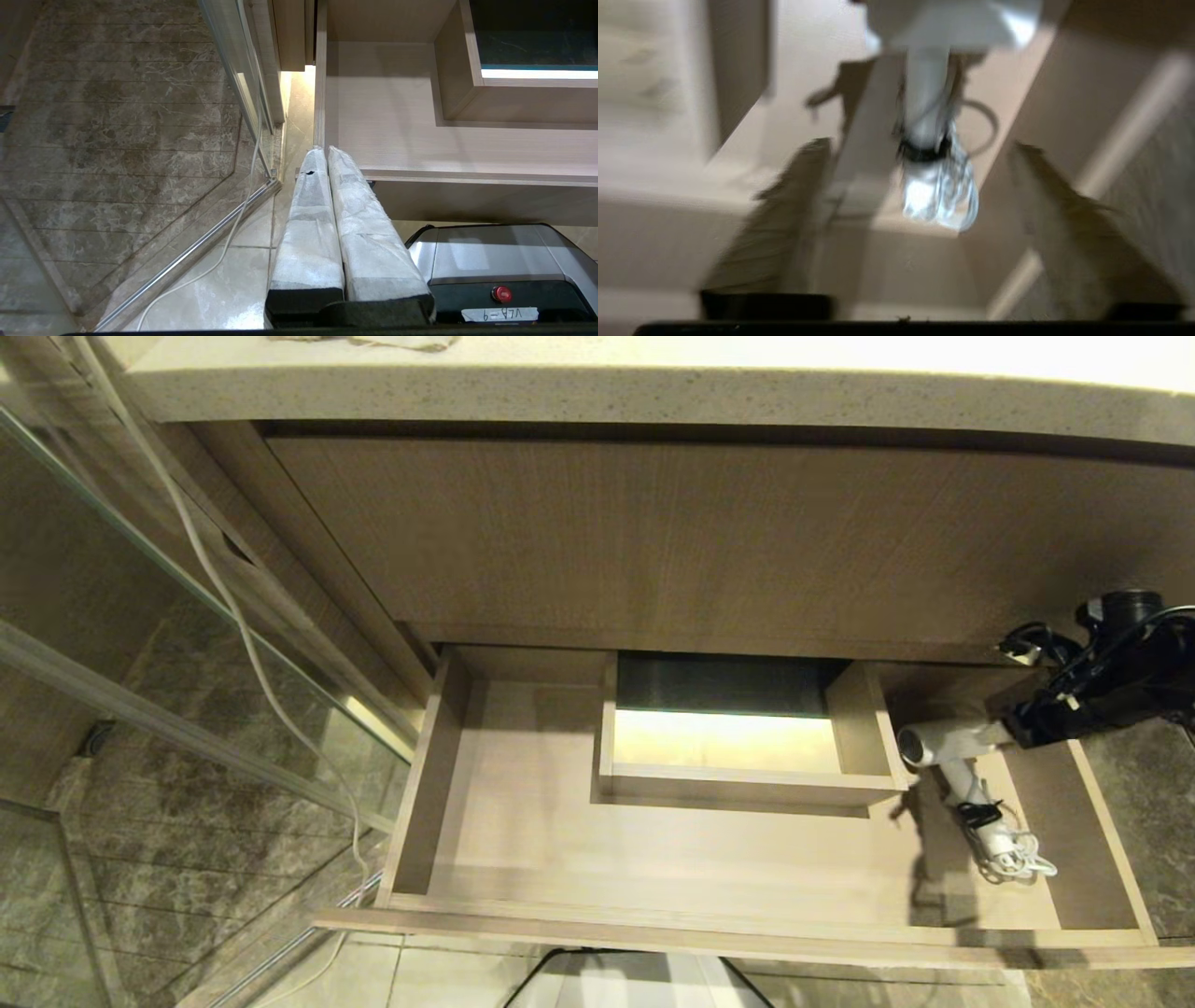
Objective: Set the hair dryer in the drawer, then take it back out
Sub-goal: Put it into the drawer, then close the drawer
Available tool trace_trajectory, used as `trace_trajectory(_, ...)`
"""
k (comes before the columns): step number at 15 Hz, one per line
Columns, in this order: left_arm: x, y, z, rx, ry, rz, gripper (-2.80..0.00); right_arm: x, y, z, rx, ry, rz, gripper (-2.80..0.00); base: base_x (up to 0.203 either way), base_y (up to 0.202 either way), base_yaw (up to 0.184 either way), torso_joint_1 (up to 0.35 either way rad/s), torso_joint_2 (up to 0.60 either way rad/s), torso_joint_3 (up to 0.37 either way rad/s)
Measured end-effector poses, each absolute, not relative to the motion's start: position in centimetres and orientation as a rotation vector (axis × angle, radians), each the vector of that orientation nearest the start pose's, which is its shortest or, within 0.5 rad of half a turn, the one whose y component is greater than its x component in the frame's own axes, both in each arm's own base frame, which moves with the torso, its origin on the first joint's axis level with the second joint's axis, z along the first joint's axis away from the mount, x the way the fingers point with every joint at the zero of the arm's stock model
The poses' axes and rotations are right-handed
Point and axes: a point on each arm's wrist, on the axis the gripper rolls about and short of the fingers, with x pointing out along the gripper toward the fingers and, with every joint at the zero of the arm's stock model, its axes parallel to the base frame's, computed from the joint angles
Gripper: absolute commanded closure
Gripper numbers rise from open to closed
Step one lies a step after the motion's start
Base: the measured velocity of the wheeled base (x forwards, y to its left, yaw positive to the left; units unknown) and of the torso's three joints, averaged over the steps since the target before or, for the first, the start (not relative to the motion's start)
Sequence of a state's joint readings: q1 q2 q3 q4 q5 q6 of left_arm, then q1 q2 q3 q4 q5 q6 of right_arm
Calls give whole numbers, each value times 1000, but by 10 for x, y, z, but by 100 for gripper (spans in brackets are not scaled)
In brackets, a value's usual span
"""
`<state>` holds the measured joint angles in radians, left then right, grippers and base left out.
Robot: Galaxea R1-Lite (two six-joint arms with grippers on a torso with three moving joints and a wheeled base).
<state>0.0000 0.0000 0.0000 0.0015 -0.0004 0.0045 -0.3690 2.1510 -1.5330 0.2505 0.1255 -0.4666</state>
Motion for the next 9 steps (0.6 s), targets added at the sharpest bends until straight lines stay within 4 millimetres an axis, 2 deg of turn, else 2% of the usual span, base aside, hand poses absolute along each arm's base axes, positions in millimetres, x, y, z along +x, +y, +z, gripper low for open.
trace_trajectory(3,-23,0,75,5,1,0,0,333,-127,169,-246,876,-35,0,0,0,0,0,0,0)
trace_trajectory(5,-23,0,75,4,1,0,0,296,-114,178,-278,903,-51,0,0,0,0,0,0,0)
trace_trajectory(7,-23,0,75,4,1,0,0,255,-99,172,-295,960,-57,0,0,0,0,0,0,0)
trace_trajectory(9,-23,0,75,5,1,0,0,220,-86,155,-316,1053,-69,0,0,0,0,0,0,0)
